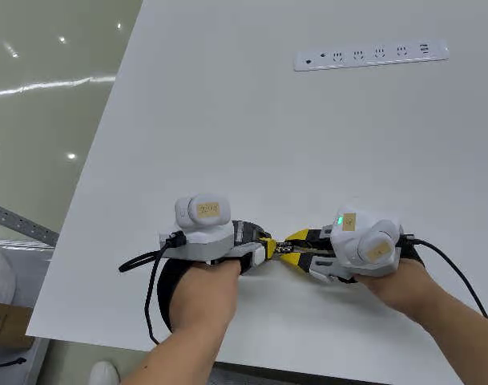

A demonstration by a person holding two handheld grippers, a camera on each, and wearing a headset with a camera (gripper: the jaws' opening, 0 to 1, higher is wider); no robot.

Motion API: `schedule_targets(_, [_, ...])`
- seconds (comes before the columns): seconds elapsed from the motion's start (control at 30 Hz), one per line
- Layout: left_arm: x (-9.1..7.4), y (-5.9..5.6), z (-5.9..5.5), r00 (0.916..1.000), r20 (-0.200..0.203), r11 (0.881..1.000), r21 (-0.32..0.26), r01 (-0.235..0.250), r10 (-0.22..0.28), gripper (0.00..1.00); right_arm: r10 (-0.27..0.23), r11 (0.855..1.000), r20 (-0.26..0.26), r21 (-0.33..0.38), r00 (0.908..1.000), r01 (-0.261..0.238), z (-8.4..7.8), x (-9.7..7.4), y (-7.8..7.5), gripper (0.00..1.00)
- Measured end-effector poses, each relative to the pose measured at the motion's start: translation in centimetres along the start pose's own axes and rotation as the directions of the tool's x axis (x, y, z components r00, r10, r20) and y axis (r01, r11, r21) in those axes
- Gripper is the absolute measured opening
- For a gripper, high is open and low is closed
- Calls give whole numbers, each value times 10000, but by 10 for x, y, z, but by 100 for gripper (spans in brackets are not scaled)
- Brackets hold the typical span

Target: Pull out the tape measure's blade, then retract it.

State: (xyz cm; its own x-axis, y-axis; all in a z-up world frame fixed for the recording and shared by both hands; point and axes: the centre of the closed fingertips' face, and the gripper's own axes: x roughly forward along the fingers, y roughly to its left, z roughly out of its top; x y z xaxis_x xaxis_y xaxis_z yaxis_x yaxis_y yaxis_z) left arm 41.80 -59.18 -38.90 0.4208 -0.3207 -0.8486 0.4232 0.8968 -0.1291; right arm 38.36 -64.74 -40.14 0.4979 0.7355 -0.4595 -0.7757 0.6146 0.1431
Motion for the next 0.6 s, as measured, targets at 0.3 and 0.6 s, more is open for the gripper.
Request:
schedule_targets(0.3, [-1, 0, 0, 10000, 41, 10000, 10, 49, -49, 60, 30, 9999, -31, -107, 10000, -30, 3, 6, 2, 10])
schedule_targets(0.6, [1, 1, 0, 10000, 79, 10000, 36, 34, -35, 61, -66, 9996, -61, -292, 10000, 64, 3, 12, 4, 10])
